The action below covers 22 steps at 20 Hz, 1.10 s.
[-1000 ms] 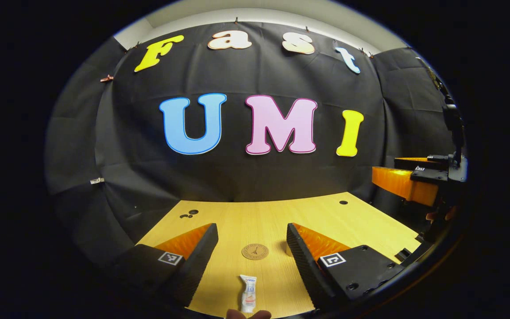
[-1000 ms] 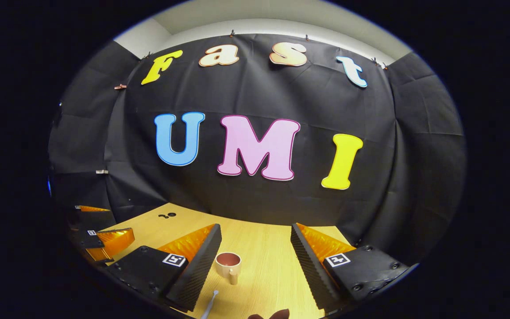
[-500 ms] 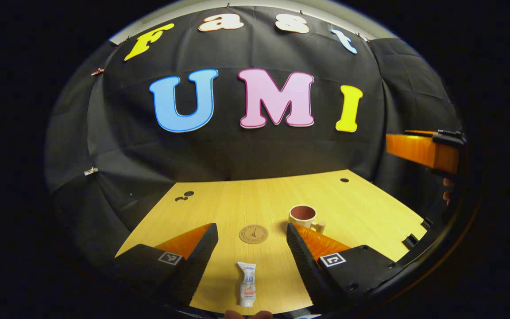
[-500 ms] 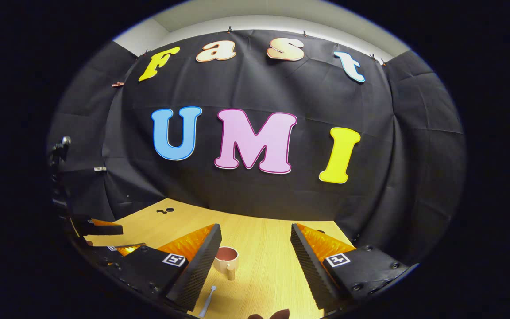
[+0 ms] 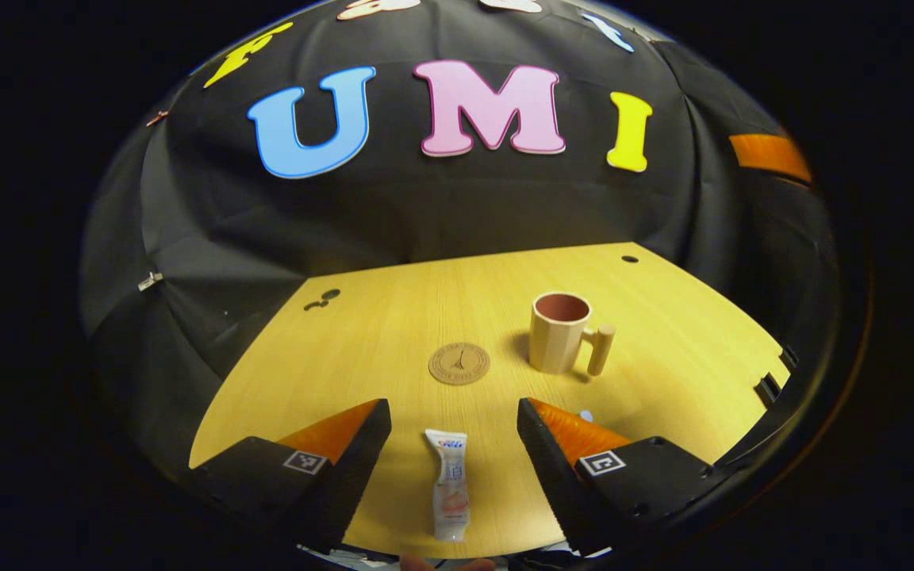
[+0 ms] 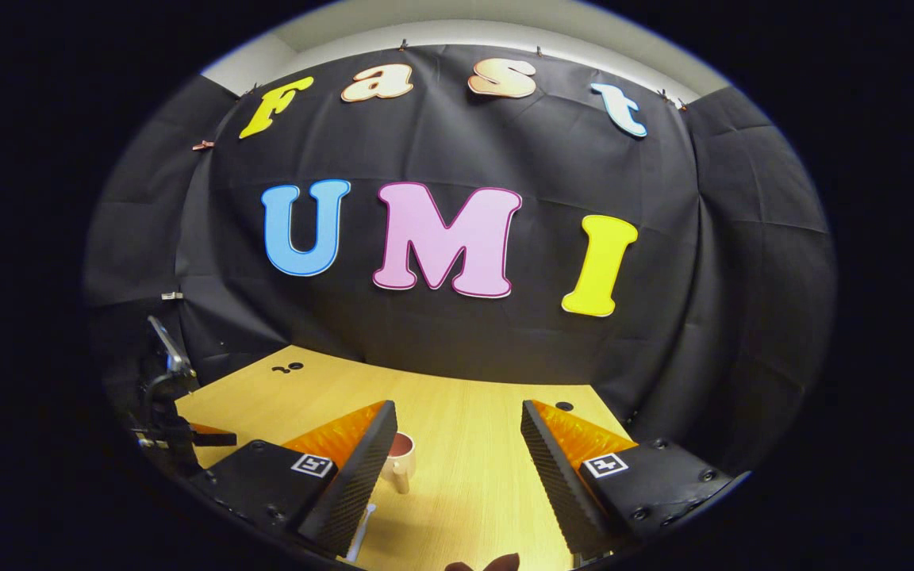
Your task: Put the toothbrush and toothpaste on the desktop into the cup, then pick up the cup and place it on the coaster on the desktop.
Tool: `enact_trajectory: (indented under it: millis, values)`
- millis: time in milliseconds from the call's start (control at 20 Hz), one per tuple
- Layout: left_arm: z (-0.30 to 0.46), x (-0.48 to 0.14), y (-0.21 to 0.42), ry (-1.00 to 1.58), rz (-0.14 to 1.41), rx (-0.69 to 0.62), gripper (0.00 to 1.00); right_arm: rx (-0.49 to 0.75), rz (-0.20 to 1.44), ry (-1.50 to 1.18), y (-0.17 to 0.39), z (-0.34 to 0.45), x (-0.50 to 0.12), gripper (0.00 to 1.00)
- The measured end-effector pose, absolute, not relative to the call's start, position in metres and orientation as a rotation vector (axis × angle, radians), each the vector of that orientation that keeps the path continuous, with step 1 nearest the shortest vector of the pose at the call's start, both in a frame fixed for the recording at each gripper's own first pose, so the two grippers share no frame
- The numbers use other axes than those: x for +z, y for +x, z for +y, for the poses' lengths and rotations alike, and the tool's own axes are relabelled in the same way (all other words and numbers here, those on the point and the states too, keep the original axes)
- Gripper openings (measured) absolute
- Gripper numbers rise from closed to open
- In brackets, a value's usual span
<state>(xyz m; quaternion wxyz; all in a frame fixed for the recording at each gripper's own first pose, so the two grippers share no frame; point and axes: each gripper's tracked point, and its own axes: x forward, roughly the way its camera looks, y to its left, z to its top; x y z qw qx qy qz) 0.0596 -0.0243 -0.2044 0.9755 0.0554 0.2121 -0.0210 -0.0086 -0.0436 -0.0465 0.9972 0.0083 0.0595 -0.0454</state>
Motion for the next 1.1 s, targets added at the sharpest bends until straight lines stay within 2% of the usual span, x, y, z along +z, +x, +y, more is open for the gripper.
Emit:
enact_trajectory:
  millis: [500,750,900,1100]
  values:
    - [-0.009,-0.294,0.069,0.085,0.669,0.003,0.95,-0.155,0.141,0.031,-0.009,-0.082,-0.054,0.97]
    - [-0.006,-0.316,0.074,0.076,0.740,0.009,0.86,-0.176,0.154,0.035,-0.011,-0.094,-0.057,0.97]
    - [-0.003,-0.327,0.073,0.093,0.772,0.016,0.84,-0.189,0.161,0.041,-0.014,-0.099,-0.060,0.97]
    - [-0.007,-0.332,0.074,0.106,0.767,-0.011,0.78,-0.199,0.172,0.035,-0.016,-0.101,-0.064,0.97]
